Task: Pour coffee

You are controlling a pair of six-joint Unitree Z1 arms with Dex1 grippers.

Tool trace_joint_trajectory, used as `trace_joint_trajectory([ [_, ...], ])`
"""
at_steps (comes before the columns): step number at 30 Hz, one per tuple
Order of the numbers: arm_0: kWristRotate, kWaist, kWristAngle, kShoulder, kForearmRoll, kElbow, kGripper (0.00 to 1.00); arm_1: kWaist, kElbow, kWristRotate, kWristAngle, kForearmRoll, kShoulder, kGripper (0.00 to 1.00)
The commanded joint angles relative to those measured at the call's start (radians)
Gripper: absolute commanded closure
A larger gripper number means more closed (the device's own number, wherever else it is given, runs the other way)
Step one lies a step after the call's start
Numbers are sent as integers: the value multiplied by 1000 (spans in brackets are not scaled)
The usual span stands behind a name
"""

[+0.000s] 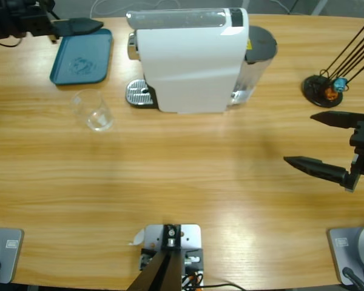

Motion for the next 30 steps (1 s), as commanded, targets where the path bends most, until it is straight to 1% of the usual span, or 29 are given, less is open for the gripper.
trace_joint_trajectory([
  [1, -50, -25, -49, 178, -221, 32, 231, 8, 0, -10, 12, 13, 6, 0],
  [7, -63, -30, -49, 186, -251, 27, 233, 7, 0, -10, 12, 13, 10, 0],
  [17, -89, -75, -40, 211, -259, -19, 236, 7, 0, -10, 14, 13, 7, 0],
  [18, -91, -75, -42, 211, -265, -20, 258, 8, 0, -10, 14, 13, 7, 0],
  [19, -92, -75, -43, 211, -267, -22, 318, 8, 0, -10, 14, 13, 7, 0],
  [20, -93, -75, -44, 211, -270, -22, 353, 8, 0, -10, 14, 13, 7, 0],
  [23, -93, -75, -42, 212, -272, -25, 362, 8, 0, -10, 15, 13, 7, 0],
  [25, -92, -75, -41, 214, -272, -26, 502, 7, 0, -10, 15, 13, 7, 0],
  [26, -92, -75, -41, 214, -272, -27, 541, 8, 0, -10, 15, 13, 7, 0],
  [27, -93, -75, -43, 214, -272, -29, 663, 8, 0, -10, 15, 13, 7, 0],
  [28, -92, -75, -44, 214, -272, -30, 753, 8, 0, -10, 15, 13, 7, 0],
  [29, -91, -75, -44, 214, -272, -31, 770, 8, 0, -10, 15, 13, 6, 0],
  [30, -91, -75, -45, 214, -272, -33, 853, 8, 0, -10, 15, 13, 6, 0],
])
